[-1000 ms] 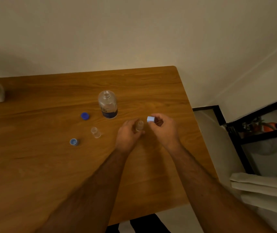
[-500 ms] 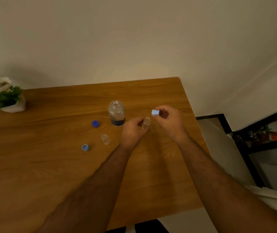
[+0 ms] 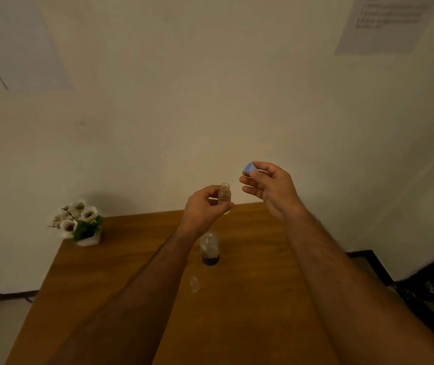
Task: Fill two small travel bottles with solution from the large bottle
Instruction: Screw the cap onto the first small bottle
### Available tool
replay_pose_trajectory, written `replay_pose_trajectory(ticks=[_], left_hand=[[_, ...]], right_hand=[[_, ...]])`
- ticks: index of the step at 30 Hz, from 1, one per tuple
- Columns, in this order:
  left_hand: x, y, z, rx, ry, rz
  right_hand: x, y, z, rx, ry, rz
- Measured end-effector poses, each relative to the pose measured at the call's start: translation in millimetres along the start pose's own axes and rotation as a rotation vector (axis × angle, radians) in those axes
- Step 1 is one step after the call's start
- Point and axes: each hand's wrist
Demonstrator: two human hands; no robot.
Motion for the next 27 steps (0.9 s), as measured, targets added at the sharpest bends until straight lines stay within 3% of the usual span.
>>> replay_pose_trajectory(ticks=[10, 27], left_hand=[[-111.5, 40.9, 24.6, -0.050, -0.206, -0.010], [-216.2, 63.9, 54.4, -0.116, -0.344, -0.127]], right_hand=[[95.5, -32.0, 14.9, 0.072, 0.147, 0.064], [235.1, -44.4, 27.8, 0.133, 0.475, -0.152]])
Point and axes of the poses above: each hand's wrist, its own z-axis towards the middle knuckle, its own y-axis out of the back of the hand, x = y × z, and after that the axes turned 14 degrees about -z, right-handed
